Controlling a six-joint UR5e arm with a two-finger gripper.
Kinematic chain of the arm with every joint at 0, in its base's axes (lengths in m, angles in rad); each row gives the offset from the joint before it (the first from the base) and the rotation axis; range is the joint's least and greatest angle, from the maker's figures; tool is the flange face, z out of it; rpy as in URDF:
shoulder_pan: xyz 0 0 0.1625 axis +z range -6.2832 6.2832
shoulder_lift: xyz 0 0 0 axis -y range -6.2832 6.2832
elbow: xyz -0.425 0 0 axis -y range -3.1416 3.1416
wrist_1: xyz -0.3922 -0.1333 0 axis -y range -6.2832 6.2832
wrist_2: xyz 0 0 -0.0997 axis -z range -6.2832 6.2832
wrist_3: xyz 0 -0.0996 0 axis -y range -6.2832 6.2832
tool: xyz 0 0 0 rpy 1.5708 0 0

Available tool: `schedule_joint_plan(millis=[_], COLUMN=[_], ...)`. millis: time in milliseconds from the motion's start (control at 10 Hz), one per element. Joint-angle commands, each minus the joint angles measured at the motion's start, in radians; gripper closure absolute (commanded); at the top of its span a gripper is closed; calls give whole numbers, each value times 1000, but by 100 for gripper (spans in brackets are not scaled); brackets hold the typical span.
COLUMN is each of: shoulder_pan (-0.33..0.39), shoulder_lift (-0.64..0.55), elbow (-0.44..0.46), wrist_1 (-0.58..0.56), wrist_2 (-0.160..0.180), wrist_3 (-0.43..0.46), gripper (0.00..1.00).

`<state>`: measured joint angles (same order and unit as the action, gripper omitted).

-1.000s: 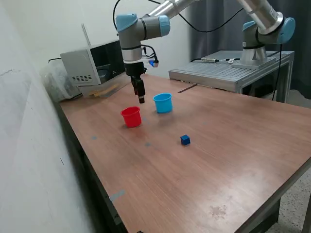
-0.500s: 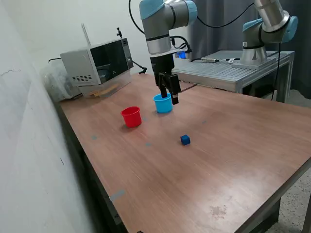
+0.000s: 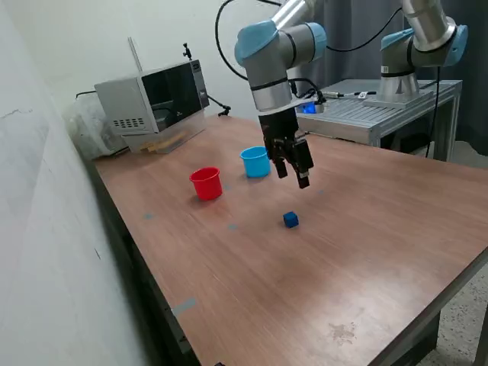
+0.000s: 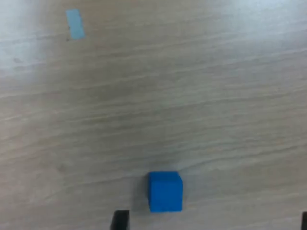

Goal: Place red objects in the red bin, and blue objects in the blue bin.

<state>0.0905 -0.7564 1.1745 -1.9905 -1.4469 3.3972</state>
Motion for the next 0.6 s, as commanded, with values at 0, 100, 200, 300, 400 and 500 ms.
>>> schedule_joint_plan(millis=[0, 100, 200, 300, 400, 500], shoulder_pan=[2, 2, 2, 2, 2, 2], shoulder_lift=[43, 61, 77, 94, 107, 118], elbow=[2, 2, 1, 1, 1, 1], wrist_1=[-51, -69, -82, -83, -93, -99], wrist_2=[2, 0, -3, -6, -7, -9], wrist_3=[1, 1, 1, 1, 1, 1], gripper=[0, 0, 0, 0, 0, 0])
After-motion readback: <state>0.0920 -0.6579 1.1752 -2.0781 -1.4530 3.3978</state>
